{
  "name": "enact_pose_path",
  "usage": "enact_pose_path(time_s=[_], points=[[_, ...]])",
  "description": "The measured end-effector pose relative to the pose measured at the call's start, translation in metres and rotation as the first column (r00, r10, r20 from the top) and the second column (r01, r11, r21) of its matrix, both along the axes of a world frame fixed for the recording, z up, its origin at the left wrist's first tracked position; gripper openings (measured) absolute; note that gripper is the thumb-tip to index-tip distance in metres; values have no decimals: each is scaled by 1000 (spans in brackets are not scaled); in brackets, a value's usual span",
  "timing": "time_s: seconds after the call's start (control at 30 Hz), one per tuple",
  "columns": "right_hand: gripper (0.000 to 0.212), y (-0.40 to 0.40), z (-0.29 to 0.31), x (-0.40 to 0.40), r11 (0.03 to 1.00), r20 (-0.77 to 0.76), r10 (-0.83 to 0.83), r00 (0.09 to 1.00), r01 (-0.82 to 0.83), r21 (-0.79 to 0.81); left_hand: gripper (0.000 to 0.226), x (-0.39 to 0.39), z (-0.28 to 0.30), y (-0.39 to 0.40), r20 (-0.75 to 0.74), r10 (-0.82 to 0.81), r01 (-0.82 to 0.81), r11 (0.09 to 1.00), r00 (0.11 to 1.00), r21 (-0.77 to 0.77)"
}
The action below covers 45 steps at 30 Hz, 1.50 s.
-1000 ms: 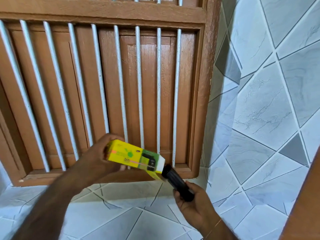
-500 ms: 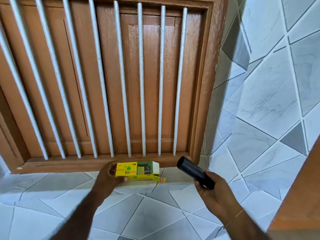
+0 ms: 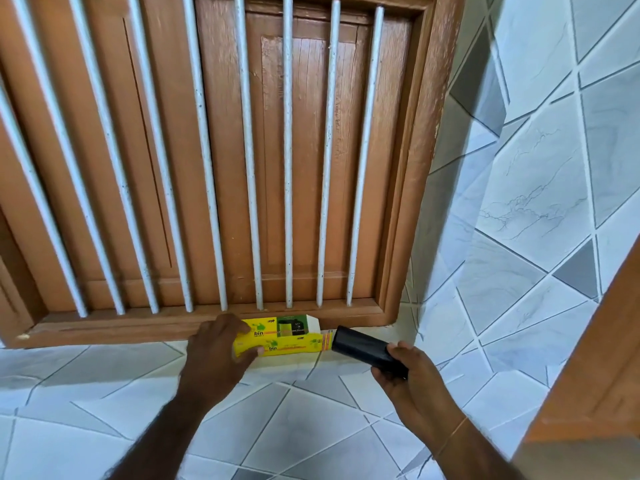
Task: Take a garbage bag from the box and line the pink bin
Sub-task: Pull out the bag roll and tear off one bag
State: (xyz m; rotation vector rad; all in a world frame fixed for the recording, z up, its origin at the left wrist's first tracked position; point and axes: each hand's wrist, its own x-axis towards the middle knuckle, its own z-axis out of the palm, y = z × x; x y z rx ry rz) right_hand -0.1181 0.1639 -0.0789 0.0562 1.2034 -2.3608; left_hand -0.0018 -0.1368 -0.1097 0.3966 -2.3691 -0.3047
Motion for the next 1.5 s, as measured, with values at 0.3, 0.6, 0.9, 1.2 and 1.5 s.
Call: enact_pose_path(time_s=[0.3,0.6,0.9,1.2,1.5], points=[[94,-14,0,9,998,-55,33,998,-30,46,28,-6,13,16,14,56,-53,985,998,-162],[74,-15,28,32,984,-292,178,940,-174,42,56,-7,68,116,111,-600,391,638,792,663],[44,2,21,69,957,-263,256,930,-282,-64,46,14,69,186,-173,-259,291,537,950,792],[40,76,10,62,893,-67,425,903,-430,-132,10,28,69,259,-110,-248,223,493,962,841],[43,97,2,73,830,67,488,870,-439,-346,16,35,64,282,-105,91,54,442,990,895]])
